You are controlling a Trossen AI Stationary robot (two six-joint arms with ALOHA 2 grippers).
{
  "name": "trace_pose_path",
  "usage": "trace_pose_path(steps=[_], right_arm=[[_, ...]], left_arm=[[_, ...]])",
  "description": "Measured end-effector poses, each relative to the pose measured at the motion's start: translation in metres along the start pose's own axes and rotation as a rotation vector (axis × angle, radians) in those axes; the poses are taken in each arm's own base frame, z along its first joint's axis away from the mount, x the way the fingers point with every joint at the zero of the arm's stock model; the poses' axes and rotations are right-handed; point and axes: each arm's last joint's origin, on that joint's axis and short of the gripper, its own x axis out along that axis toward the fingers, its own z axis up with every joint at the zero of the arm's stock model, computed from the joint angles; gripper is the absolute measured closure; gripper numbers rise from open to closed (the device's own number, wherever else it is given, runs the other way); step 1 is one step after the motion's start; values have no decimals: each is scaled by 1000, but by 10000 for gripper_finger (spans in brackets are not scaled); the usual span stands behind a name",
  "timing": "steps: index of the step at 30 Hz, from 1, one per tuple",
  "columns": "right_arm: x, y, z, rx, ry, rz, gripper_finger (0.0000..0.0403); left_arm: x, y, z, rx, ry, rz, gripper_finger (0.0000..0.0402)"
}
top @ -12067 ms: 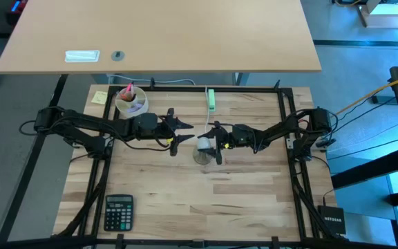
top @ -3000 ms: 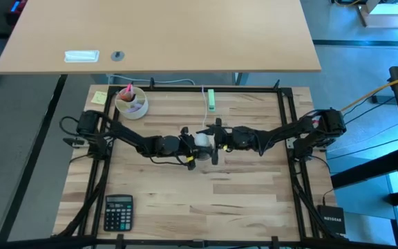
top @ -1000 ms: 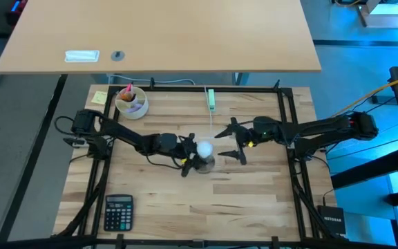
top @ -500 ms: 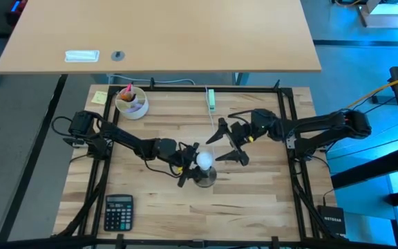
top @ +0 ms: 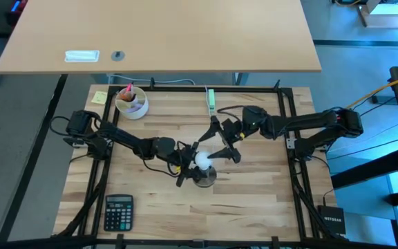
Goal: Screw lightbulb
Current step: Insert the lightbulb into the lamp
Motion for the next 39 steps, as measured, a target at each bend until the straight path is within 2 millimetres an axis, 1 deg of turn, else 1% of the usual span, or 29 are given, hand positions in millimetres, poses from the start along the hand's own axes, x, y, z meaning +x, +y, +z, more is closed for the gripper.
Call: trace_pose_path(steps=[2,4,15,17,20,22,23,27,30,37,39], right_arm=[[0,0,6,-16,-23,-15,68],[1,-1,9,-14,-27,-33,68],[1,-1,11,3,-33,-46,67],[1,0,10,16,-29,-42,58],[1,-1,8,51,-13,-42,23],[1,-1,8,59,-7,-44,9],[1,-1,8,60,-8,-45,11],[1,0,10,77,-24,-29,39],[1,0,9,99,-19,-36,54],[1,0,9,96,-18,-37,63],[1,1,9,66,-14,5,63]], left_arm=[[0,0,1,2,-1,0,237],[-1,0,1,2,0,0,237],[-1,0,0,-2,13,2,237],[-1,0,0,-3,13,3,237],[-1,0,0,-3,13,4,237],[-1,0,0,-3,13,4,237],[-1,0,0,-3,13,4,237],[-1,0,2,-3,10,4,237],[-3,-1,6,-1,-2,1,237],[-7,-4,15,0,-27,-5,237],[-7,-3,15,0,-29,-3,237]])
